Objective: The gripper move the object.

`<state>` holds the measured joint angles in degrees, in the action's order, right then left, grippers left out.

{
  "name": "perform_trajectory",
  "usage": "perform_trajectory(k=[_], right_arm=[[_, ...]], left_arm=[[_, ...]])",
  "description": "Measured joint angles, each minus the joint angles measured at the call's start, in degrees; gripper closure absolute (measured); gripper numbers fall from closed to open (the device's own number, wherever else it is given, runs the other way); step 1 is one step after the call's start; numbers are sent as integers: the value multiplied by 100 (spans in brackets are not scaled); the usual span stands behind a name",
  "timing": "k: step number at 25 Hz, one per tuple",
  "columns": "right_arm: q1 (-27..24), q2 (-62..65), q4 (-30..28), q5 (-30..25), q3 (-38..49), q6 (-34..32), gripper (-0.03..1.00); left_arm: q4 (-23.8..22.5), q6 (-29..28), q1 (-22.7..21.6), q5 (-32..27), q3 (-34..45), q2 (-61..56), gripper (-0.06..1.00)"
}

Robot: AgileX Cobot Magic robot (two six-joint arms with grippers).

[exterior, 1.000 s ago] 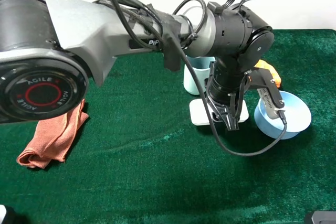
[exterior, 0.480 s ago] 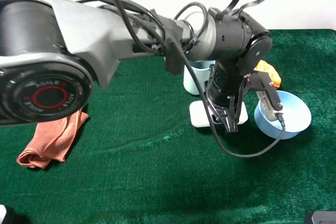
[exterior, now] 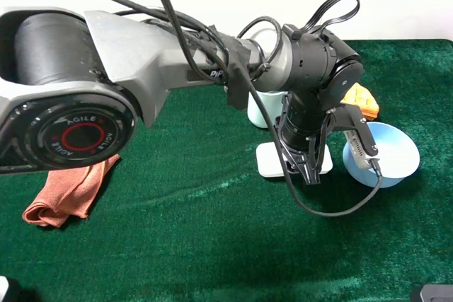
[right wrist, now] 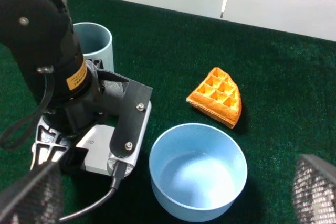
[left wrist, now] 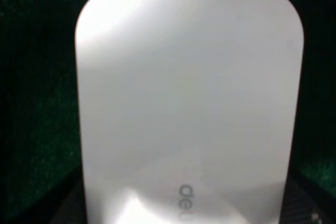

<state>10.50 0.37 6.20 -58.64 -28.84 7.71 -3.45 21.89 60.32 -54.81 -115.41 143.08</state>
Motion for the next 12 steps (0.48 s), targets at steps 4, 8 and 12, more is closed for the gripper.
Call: perform_trajectory(k=[4, 8, 12], right_arm=[[0, 0, 0, 0, 0, 0, 30], [0, 0, 0, 0, 0, 0, 30], [0, 0, 0, 0, 0, -5, 30]], left_arm=[[0, 1, 0, 0, 0, 0, 33], [0, -16, 0, -6, -6, 0, 33], [0, -29, 0, -75, -6, 1, 33]])
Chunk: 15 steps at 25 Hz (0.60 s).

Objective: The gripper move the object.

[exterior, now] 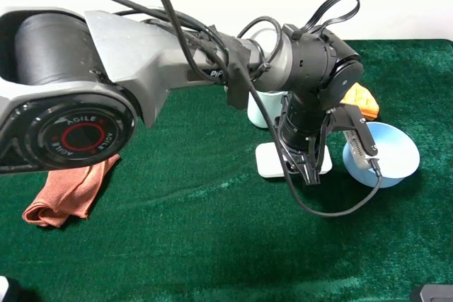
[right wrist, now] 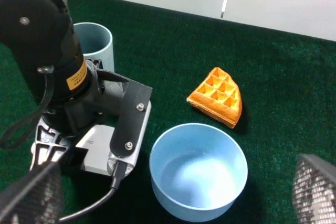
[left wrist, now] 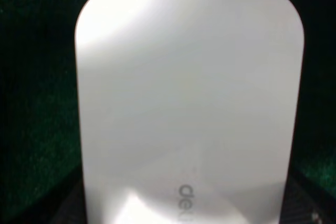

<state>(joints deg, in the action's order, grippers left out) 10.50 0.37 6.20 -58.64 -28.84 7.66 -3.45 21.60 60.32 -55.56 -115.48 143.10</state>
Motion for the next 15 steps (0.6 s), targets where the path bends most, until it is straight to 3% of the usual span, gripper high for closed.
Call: perform_trajectory(k=[7, 15], right_arm=[[0, 0, 0, 0, 0, 0, 30], [0, 0, 10, 0, 0, 0, 30]], left_arm=[[0, -12, 0, -79, 0, 0, 32], [1, -12, 0, -165, 0, 0, 13]])
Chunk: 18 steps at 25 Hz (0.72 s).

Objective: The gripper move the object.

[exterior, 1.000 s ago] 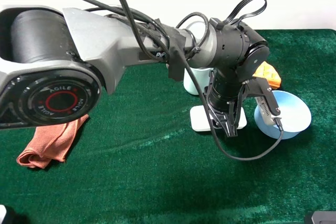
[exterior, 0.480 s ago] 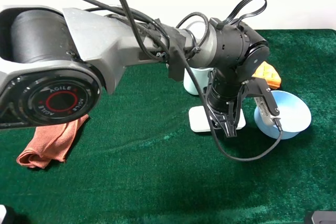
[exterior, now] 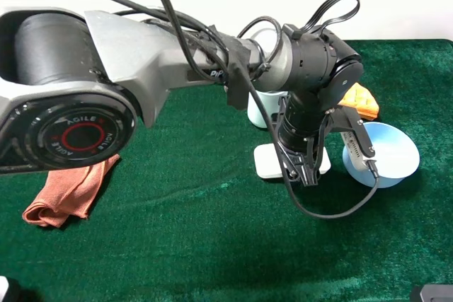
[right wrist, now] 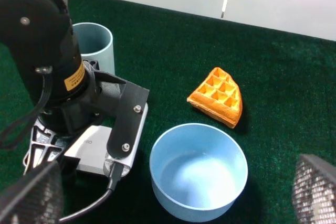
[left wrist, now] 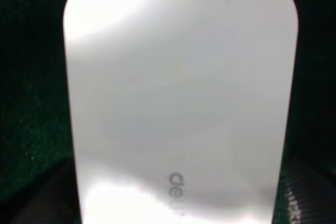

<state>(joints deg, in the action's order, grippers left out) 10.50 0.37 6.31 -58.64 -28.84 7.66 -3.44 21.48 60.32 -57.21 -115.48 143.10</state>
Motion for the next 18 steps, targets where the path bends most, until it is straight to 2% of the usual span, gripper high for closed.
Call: perform_trajectory(k=[7, 18], right_arm=[[0, 0, 0, 0, 0, 0, 30], [0, 0, 0, 0, 0, 0, 30]], left_arm=[[0, 0, 0, -19, 0, 0, -3], [0, -25, 0, -210, 0, -289, -4]])
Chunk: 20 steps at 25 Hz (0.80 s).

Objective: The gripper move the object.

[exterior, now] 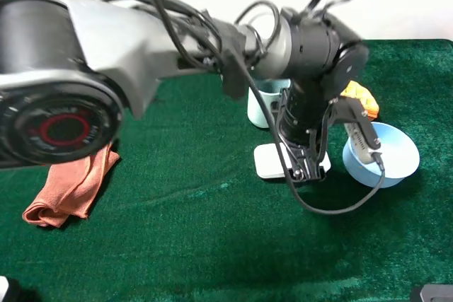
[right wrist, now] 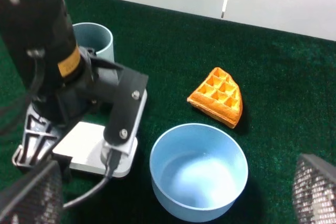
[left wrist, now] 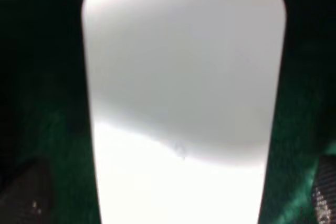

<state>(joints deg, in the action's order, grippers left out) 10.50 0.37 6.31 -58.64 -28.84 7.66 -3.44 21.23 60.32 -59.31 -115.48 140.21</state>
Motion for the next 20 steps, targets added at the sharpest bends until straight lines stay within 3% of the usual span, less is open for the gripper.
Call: perform_trajectory(k=[8, 15, 20], right_arm=[[0, 0, 0, 0, 0, 0, 30], [0, 0, 0, 0, 0, 0, 30], [0, 0, 0, 0, 0, 0, 30]], left_arm=[[-21, -472, 0, -709, 0, -786, -5], [-124, -889, 0, -720, 62, -1655, -5], [-333, -1130, 0, -720, 575, -2441, -5]])
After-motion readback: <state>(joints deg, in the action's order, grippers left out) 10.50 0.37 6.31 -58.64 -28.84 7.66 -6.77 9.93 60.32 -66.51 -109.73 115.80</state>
